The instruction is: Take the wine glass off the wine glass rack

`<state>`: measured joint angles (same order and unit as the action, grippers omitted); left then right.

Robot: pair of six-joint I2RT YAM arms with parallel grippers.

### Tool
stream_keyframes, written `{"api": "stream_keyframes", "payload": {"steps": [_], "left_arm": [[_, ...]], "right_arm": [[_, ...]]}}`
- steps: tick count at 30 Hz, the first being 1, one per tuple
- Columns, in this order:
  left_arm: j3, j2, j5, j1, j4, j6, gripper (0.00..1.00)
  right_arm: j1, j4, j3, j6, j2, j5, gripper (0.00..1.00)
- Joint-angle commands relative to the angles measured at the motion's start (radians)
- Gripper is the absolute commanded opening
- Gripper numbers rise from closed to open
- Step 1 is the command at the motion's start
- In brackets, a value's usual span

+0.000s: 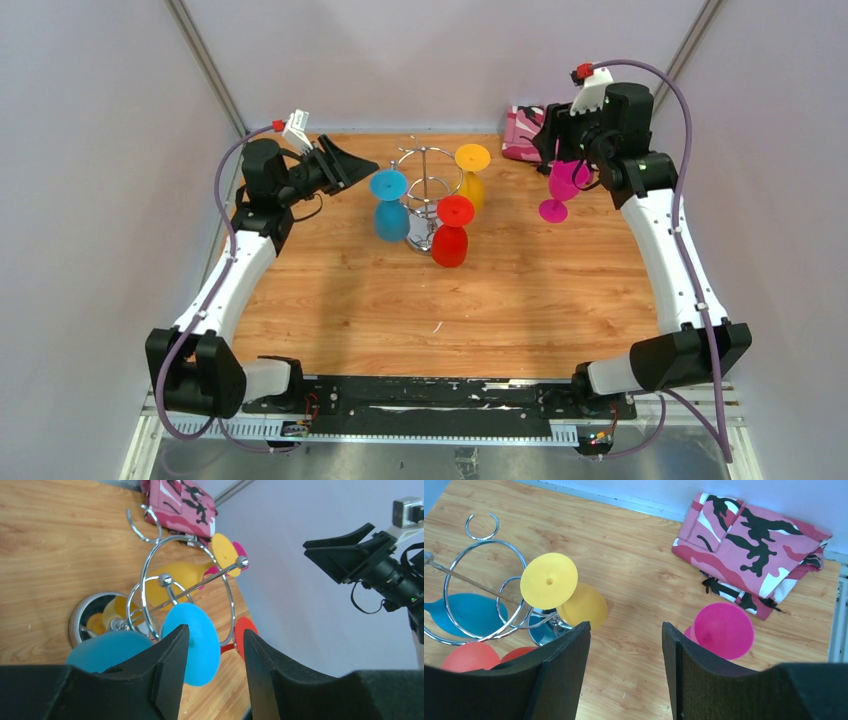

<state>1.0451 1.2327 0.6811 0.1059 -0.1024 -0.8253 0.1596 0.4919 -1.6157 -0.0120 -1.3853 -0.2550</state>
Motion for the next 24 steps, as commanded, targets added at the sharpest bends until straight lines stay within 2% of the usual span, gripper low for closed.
{"api": "stream_keyframes", "payload": {"steps": [1,10,19,21,24], "left_arm": [[-0.042,0.030,0.035,-0.011,-0.027,0.005,0.49],[-0.057,0.030,-0.039,-0.017,0.034,0.082,0.49],[-0.058,0.035,-0.032,-0.017,0.043,0.091,0.49],[-0.061,0.037,-0.021,-0.017,0.042,0.087,0.47],[-0.075,0.036,-0.007,-0.017,0.039,0.079,0.40]], "right_arm": [[0.015,-0.023,0.018,-0.014,0.002,-0.027,0.59],[0.015,-0.060,0.043,-0.026,0.025,-0.061,0.60],[0.015,-0.079,0.056,-0.032,0.031,-0.056,0.59],[0.015,-0.082,0.058,-0.033,0.031,-0.055,0.59],[0.015,-0.087,0.064,-0.036,0.030,-0.052,0.59]]}}
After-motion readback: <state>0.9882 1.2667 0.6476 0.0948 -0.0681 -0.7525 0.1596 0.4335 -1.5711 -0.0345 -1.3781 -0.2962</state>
